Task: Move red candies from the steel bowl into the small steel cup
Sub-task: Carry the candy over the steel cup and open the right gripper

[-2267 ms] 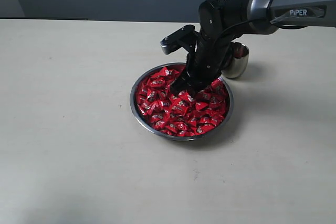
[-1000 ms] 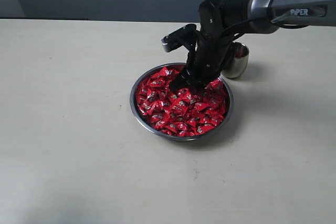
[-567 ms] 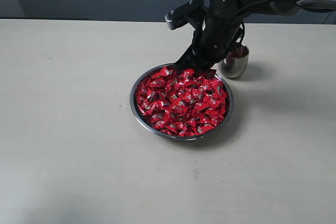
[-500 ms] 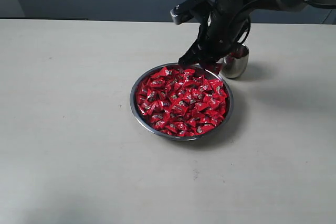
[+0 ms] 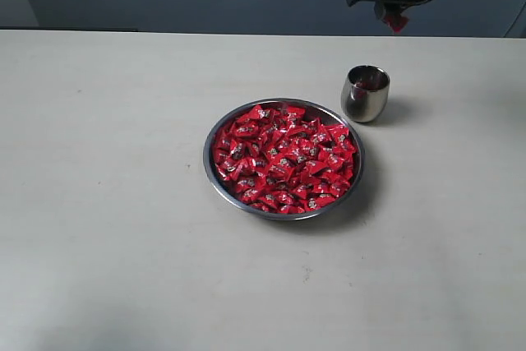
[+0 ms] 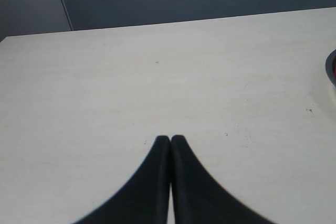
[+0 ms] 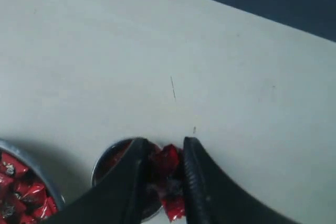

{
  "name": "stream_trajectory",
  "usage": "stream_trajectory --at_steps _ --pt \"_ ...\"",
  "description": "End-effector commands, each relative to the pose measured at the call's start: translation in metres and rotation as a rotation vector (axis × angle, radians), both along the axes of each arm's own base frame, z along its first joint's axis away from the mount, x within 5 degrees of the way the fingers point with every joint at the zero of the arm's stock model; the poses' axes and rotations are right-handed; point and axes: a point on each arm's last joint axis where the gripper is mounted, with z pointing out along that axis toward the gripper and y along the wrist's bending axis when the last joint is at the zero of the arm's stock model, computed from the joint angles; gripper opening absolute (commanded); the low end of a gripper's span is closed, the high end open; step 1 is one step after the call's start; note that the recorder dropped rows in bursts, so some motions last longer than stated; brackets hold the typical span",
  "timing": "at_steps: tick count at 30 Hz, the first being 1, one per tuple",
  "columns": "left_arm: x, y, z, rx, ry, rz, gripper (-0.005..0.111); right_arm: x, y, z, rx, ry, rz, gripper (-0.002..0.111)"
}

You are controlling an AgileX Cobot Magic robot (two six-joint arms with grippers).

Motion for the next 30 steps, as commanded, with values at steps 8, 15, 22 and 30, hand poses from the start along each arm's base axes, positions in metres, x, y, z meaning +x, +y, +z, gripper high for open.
stream_trajectory --at_steps 8,15,22,30 --pt "0.0 0.0 0.004 0.002 -0.021 0.0 0.0 0.017 0.007 -0.045 -0.013 0.147 0.024 -0.001" --pt "0.0 0.0 0.004 0.002 -0.021 0.0 0.0 0.017 0.007 -0.053 -0.023 0.18 0.023 -0.001" --pt "0.0 0.0 0.004 0.002 -0.021 0.0 0.0 0.015 0.007 -0.053 -0.029 0.197 0.023 0.032" --pt "0.0 0.0 0.004 0.002 -0.021 0.0 0.0 0.014 0.008 -0.054 -0.006 0.214 0.019 0.032"
